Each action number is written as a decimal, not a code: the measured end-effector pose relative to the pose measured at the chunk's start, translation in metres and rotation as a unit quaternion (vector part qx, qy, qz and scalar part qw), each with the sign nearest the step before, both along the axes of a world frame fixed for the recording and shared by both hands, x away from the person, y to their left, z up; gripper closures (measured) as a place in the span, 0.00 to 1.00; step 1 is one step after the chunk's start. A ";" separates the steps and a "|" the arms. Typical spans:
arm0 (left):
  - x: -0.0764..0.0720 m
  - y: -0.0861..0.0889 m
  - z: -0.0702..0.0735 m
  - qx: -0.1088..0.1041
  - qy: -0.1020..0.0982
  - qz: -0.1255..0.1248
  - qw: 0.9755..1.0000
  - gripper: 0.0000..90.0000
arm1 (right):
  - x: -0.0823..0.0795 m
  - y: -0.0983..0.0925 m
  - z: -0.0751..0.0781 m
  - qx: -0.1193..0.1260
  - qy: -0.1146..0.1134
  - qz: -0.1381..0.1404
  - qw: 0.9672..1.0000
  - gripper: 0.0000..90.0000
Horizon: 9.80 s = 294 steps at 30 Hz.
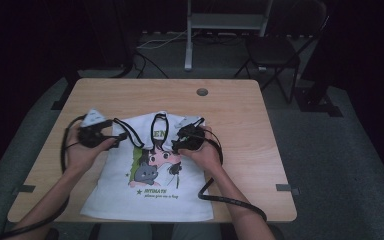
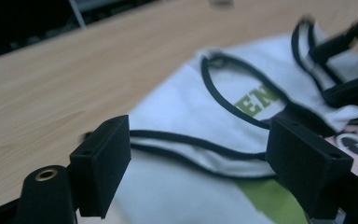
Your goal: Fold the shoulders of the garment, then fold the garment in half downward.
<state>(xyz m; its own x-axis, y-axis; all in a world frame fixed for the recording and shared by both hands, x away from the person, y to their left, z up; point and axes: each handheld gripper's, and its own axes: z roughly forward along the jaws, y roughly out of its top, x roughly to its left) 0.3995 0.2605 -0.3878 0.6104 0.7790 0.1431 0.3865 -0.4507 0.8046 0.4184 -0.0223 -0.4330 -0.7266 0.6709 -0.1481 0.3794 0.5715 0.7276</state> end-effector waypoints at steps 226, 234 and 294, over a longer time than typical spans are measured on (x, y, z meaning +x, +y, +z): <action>0.109 0.055 0.055 -0.220 0.013 0.021 0.975 0.93 | 0.102 -0.103 0.112 0.223 0.059 -0.035 0.972 0.91; 0.110 0.059 0.057 -0.219 0.010 0.025 0.975 0.93 | 0.103 -0.102 0.110 0.225 0.060 -0.033 0.972 0.91; 0.066 0.068 0.023 -0.176 0.014 0.008 0.984 0.92 | 0.063 -0.114 0.072 0.222 0.084 0.011 0.971 0.91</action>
<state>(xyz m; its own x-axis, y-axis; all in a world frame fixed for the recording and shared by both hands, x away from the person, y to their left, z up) 0.4657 0.3282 -0.3650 0.5977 0.7866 -0.1549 0.4163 -0.1394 0.8985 0.4816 -0.1365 -0.3607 -0.7299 0.6265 0.2736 0.5050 0.2244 0.8334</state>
